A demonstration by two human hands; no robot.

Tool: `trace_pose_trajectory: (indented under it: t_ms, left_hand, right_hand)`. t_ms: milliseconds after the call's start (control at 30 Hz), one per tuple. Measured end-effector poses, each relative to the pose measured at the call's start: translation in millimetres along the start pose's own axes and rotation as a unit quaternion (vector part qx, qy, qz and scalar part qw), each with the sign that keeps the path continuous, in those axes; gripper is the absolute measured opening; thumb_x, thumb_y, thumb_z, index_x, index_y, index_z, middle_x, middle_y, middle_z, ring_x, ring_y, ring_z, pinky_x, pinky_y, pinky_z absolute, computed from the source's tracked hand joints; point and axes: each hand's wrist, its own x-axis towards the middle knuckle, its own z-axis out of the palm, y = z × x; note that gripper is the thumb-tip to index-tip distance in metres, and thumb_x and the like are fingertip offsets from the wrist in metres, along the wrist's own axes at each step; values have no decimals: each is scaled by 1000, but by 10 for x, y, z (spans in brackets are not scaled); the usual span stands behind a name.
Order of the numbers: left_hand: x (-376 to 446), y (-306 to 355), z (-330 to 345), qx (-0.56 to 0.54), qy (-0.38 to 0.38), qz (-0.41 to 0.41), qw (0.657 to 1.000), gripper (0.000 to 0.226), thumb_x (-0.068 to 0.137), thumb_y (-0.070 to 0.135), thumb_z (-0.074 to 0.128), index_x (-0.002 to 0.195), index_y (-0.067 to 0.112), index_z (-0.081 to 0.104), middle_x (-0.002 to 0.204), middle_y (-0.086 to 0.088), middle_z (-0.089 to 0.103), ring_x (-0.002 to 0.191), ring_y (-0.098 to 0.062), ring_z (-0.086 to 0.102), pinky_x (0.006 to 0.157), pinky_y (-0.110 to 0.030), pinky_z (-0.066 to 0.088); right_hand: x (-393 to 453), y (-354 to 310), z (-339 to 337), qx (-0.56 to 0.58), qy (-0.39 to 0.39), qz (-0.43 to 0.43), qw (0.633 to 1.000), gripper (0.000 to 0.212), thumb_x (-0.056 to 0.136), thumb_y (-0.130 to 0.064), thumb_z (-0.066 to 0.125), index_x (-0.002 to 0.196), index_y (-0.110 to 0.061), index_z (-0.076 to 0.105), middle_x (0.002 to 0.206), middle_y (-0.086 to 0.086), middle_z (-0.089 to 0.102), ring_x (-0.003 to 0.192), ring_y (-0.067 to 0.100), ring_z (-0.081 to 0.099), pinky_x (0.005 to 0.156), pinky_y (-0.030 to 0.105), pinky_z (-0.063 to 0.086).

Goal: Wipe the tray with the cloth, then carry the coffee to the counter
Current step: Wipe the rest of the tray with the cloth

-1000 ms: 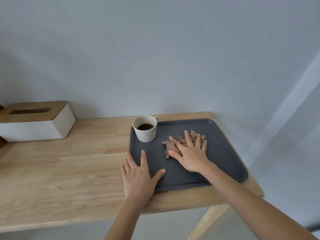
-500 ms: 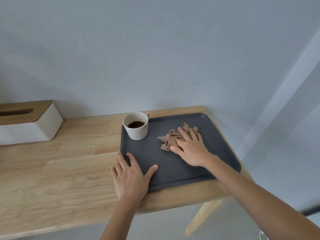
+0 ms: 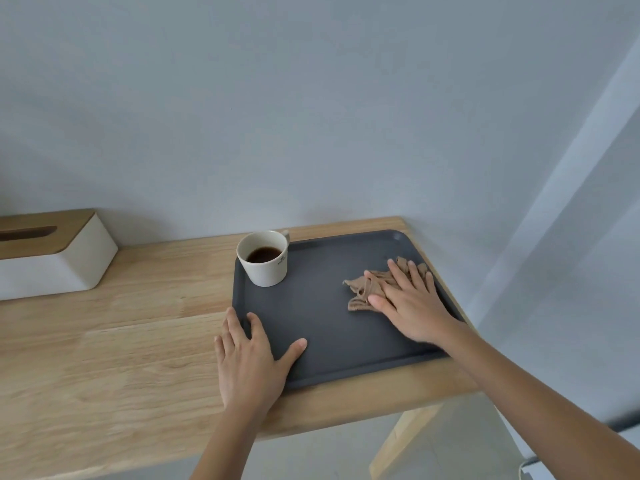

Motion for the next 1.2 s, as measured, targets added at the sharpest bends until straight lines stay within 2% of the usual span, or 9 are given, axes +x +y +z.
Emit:
trace_pose_trajectory:
  t_ms: [300,533,667,767,867,933,1033,1133,1200]
  left_hand:
    - [8,4,-2,-8,5,-3,1000,104,74,81,32,148,10,20,159,-20,1,147,-34,7,120,-43,11]
    - [-5,31,29,-1,19,-7,1000,102,76,81,27,148,9,21,158,-22,4,146,-35,10,120,-45,10]
    - [1,43,25,-1,20,-8,1000,101,76,81,27,147,9,23,158,-23,7,145,-37,12,119,-47,11]
    - [-49,40,-8,-6,26,2,1000,101,76,82,27,147,10,22,158,-21,7,146,-35,10,119,-49,8]
    - [-24,5,49,-15,38,8,999,100,76,82,27,149,14,17,159,-18,8,148,-31,4,118,-51,6]
    - [-33,-26,82,-44,67,16,997,94,79,76,34,150,16,18,159,-16,12,148,-30,4,118,-54,7]
    - [-97,23,84,-97,125,59,986,79,84,67,38,147,21,28,159,-10,17,149,-28,4,116,-59,6]
    - [-179,217,113,-128,172,186,959,59,86,54,46,137,25,44,155,-5,30,147,-26,16,114,-59,6]
    - [-261,409,160,-129,154,281,939,51,87,46,55,134,30,47,154,2,33,147,-20,16,115,-56,3]
  right_hand:
    - [942,-38,-136,24,-2,30,999,58,95,-62,15,148,-41,22,164,6,-3,148,37,-10,118,58,-6]
    - [195,-156,-1,15,6,-19,1000,58,96,-59,14,150,-38,13,163,6,-3,149,34,-8,120,54,-2]
    - [-419,-249,73,22,-10,-57,998,75,76,-75,-1,147,-50,5,164,0,-5,149,33,-8,120,52,0]
    - [-702,-154,-8,98,-14,-98,990,68,84,-71,33,144,-57,4,163,-4,-1,150,25,-8,121,51,4]
    - [-835,58,-144,233,55,-78,968,75,81,-39,70,143,-48,28,156,-12,25,145,9,18,116,31,22]
    - [-928,196,-129,211,106,-37,971,58,74,-32,77,126,-36,52,135,-10,46,126,9,42,97,18,32]
    - [-1022,264,-40,182,124,7,975,27,72,-38,78,94,-29,67,100,-9,56,96,11,52,77,18,36]
    - [-985,213,13,162,152,7,975,14,78,-34,75,87,-26,70,92,-9,58,85,9,56,72,14,39]
    - [-963,161,20,129,178,-16,975,6,85,-28,68,87,-23,70,95,-10,58,87,10,57,75,20,46]
